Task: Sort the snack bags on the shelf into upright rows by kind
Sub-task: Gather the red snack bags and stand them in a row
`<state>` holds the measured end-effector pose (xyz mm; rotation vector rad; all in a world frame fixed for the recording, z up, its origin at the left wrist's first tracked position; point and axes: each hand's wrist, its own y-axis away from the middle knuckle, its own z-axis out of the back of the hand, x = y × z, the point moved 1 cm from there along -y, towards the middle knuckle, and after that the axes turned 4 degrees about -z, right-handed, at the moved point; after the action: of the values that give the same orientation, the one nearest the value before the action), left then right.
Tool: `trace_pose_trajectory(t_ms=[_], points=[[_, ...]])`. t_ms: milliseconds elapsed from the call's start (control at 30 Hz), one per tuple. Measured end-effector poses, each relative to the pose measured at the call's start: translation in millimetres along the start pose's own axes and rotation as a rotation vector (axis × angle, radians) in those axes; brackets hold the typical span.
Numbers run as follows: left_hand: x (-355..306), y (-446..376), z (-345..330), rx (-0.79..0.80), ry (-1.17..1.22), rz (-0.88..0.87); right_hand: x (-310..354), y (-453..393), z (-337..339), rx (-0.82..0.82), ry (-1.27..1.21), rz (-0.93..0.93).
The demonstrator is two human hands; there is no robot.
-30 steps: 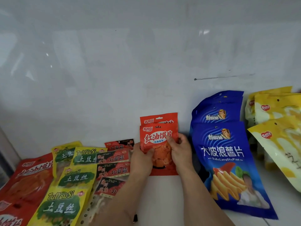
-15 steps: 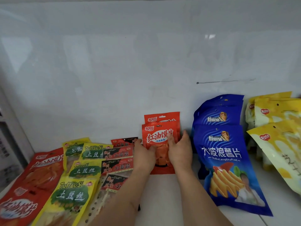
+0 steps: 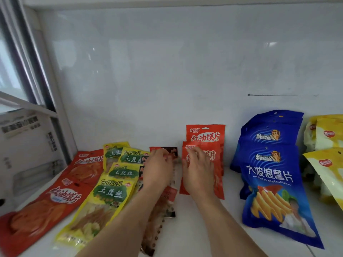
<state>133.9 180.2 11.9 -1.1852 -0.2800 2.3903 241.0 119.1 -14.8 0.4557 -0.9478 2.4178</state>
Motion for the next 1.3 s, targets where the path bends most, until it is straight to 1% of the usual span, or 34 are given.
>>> trace_pose_trajectory(t_ms=[67, 233, 267, 300, 367, 467, 600, 700, 767, 833, 900, 1000, 1133, 1233, 1300], points=[[11, 5, 20, -0.025, -0.056, -0.005, 14, 4, -8, 0.026, -0.039, 0.068], [46, 15, 70, -0.092, -0.147, 0.066, 57, 14, -20, 0.13, -0.063, 0.207], [62, 16, 87, -0.108, -0.159, 0.082, 77, 19, -21, 0.159, -0.069, 0.231], [75, 18, 102, -0.11, -0.177, 0.094, 94, 22, -23, 0.196, -0.074, 0.247], [90, 15, 111, -0.105, -0.206, 0.116, 106, 22, -24, 0.289, -0.1, 0.248], [125, 15, 139, -0.101, -0.218, 0.149, 140, 27, -30, 0.403, -0.16, 0.245], [179, 10, 178, -0.012, -0.337, 0.244, 192, 34, -49, 0.523, -0.226, 0.167], [208, 9, 197, 0.151, -0.441, 0.339, 223, 38, -71, 0.552, -0.235, 0.107], [221, 10, 203, 0.246, -0.454, 0.337, 238, 41, -84, 0.58, -0.222, 0.066], [231, 11, 204, 0.284, -0.472, 0.298, 249, 42, -98, 0.59, -0.177, 0.028], [235, 12, 206, 0.285, -0.52, 0.265, 255, 43, -109, 0.625, -0.115, -0.02], [238, 10, 211, 0.235, -0.544, 0.217, 261, 42, -119, 0.695, -0.034, -0.096], [247, 2, 215, 0.14, -0.396, 0.275, 267, 34, -133, 0.699, -0.019, -0.23], [259, -8, 218, 0.071, -0.284, 0.341, 268, 27, -148, 0.656, -0.042, -0.375], [266, -15, 220, 0.067, -0.262, 0.358, 269, 22, -153, 0.645, -0.023, -0.378]])
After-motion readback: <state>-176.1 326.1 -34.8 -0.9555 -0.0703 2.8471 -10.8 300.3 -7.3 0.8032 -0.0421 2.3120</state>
